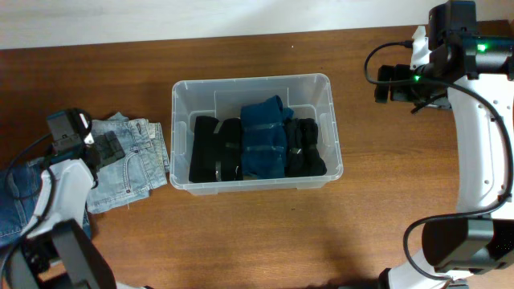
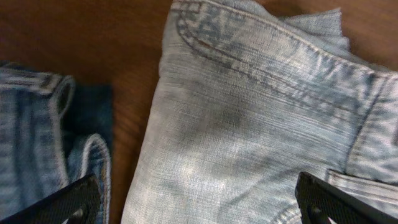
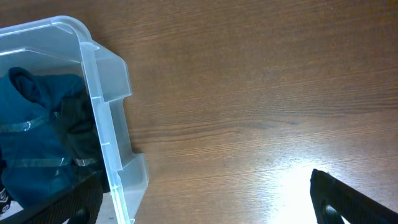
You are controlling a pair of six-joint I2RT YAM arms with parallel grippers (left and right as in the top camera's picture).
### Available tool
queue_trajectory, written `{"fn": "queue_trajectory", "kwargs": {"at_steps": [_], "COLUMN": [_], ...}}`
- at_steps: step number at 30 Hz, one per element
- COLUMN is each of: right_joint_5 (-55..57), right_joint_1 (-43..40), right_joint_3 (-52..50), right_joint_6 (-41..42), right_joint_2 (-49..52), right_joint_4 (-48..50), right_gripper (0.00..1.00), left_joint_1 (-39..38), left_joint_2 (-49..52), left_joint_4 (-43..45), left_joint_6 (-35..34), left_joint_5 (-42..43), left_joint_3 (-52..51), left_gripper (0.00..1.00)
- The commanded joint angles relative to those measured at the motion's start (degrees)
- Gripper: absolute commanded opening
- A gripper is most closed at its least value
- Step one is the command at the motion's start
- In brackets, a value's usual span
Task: Pack container
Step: 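Close the left gripper on the light-blue jeans' edge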
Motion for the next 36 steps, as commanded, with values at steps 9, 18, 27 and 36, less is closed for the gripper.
{"fn": "queue_trajectory", "kwargs": {"at_steps": [9, 18, 27, 36], "right_joint_5": [0.3, 0.3, 0.3, 0.3], "right_joint_1": [-0.2, -0.2, -0.2, -0.2], "right_joint_3": [0.4, 0.4, 0.4, 0.4], "right_joint_6": [0.0, 0.0, 0.0, 0.0], "right_joint_2": [-0.5, -0.5, -0.5, -0.5], "right_joint_4": [0.0, 0.0, 0.0, 0.0], "right_gripper": [0.99, 0.99, 0.99, 0.99], "left_joint_1": [0.4, 0.6, 1.6, 2.3], "left_joint_2": [8.7, 13.1, 17.3, 18.9], "left_joint_4": [1.5, 2.0, 1.8, -0.7], "left_joint_6": [7.6, 7.6, 7.6, 7.6], "left_joint_5": [-0.4, -0.4, 4.3, 9.5], "left_joint_3": [1.2, 1.2, 1.2, 1.1], "left_gripper": [0.99, 0.99, 1.0, 0.99]}}
